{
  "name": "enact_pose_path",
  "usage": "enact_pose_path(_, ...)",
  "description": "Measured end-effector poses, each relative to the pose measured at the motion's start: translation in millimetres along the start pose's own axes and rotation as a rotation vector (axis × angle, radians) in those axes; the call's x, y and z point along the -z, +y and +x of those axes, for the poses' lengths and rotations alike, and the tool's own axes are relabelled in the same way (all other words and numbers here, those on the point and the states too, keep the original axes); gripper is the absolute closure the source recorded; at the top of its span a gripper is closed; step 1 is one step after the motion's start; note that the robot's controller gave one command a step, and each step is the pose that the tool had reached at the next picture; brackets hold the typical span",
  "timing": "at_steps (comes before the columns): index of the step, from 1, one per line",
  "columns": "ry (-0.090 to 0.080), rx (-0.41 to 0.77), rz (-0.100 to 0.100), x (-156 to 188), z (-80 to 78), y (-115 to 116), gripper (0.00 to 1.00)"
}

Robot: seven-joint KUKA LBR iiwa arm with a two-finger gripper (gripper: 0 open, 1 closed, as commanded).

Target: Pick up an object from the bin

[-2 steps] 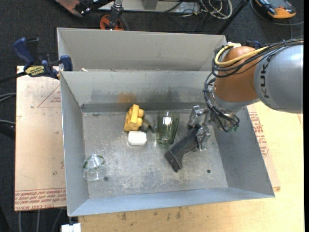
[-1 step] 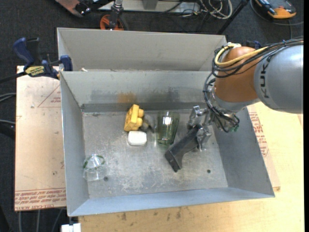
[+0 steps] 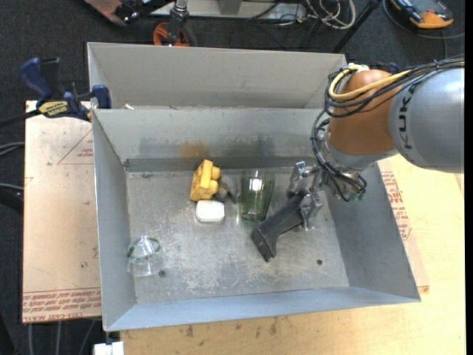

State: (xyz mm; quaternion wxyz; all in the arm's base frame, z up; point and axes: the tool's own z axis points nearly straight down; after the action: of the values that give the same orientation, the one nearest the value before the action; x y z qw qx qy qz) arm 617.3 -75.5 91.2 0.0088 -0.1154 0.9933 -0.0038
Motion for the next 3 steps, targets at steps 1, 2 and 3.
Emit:
enact_pose_path(1, 0.0, 0.001, 0.0, 0.0, 0.0, 0.0, 1.0)
enact_pose_path(2, 0.0, 0.001, 0.0, 0.0, 0.0, 0.1, 1.0)
enact_pose_path(3, 0.0, 0.001, 0.0, 0.0, 0.0, 0.1, 1.0)
